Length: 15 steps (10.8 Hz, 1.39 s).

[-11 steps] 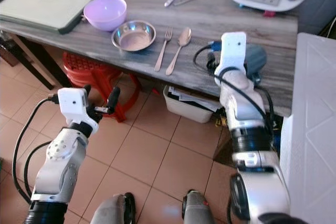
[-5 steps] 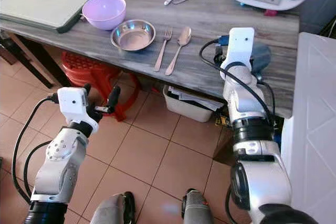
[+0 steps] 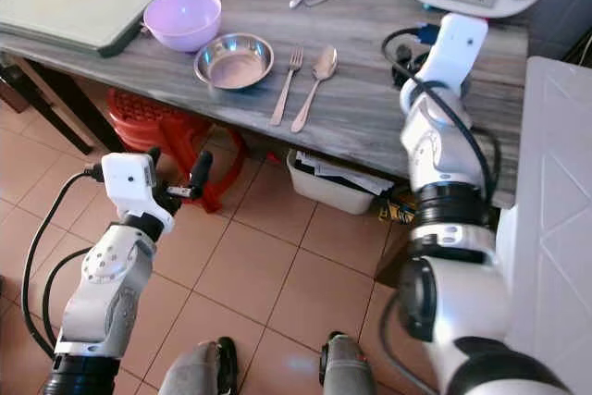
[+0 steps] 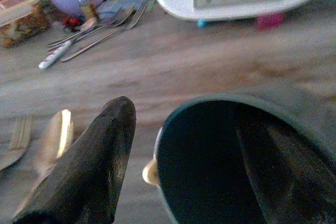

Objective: Setting the table

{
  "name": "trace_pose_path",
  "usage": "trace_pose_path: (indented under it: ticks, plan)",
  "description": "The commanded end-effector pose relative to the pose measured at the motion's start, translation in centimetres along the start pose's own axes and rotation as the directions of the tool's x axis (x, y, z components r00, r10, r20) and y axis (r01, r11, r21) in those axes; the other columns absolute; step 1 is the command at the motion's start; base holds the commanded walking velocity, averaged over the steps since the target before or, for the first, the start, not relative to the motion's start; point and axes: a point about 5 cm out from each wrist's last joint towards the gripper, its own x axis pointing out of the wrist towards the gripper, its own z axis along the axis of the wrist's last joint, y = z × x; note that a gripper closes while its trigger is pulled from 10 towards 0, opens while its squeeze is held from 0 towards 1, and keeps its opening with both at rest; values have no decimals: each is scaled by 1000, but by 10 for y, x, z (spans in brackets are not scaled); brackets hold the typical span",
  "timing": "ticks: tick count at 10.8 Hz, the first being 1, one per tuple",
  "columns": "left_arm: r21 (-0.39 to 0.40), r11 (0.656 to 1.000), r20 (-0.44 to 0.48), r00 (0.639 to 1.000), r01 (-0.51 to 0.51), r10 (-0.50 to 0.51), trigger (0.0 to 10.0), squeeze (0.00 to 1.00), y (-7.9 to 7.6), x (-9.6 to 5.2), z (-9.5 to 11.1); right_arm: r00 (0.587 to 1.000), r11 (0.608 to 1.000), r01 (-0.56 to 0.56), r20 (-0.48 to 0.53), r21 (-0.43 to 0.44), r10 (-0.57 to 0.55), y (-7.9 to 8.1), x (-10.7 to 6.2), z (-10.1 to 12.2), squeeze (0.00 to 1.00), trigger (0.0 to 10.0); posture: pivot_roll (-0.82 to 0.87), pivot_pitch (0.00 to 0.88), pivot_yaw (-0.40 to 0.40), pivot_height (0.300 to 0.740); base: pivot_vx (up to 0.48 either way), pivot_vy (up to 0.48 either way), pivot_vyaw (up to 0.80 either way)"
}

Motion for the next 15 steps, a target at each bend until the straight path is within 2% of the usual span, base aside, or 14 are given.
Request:
trace_pose_path:
  ticks: [1,3,6,8,9,10,11,12,15]
  plan:
    - [6,1000,-6,1000,-3,3,10000,0,1,-1,0,1000,1000,-13,-5,20,13,4,1,2,0,10000,-20,198,61,740,0,0,0]
    - [8,1000,-4,1000,-7,7,10000,0,2,0,0,1000,996,-15,4,88,15,4,0,6,0,10000,-19,197,60,740,0,0,0]
    - [7,1000,-3,1000,-5,5,10000,0,2,1,0,998,977,-17,67,215,3,-7,0,19,0,10000,-22,190,62,740,0,0,0]
    - [10,1000,-2,1000,-2,2,10000,0,2,1,0,998,959,-49,44,280,38,-5,-2,13,0,10000,-20,185,67,740,0,0,0]
    - [12,1000,-1,1000,-1,1,10000,0,2,1,1,997,953,-70,47,294,59,-4,-4,11,0,10000,-20,185,67,740,0,0,0]
    - [15,1000,0,1000,0,0,10000,0,3,1,1,992,947,-104,94,305,78,-3,-5,17,0,10000,-18,182,68,740,0,0,0]
    - [15,1000,0,1000,-1,1,10000,0,4,2,1,990,956,-102,126,276,69,-6,-5,25,0,10000,-18,180,69,740,0,0,0]
    - [16,1000,1,1000,0,0,10000,0,4,2,1,987,954,-103,151,282,62,-9,-4,33,0,10000,-18,177,69,740,0,0,0]
    - [17,1000,5,1000,1,-1,10000,0,4,4,3,985,961,-66,171,269,20,-21,-2,40,0,10000,-14,173,72,740,0,0,0]
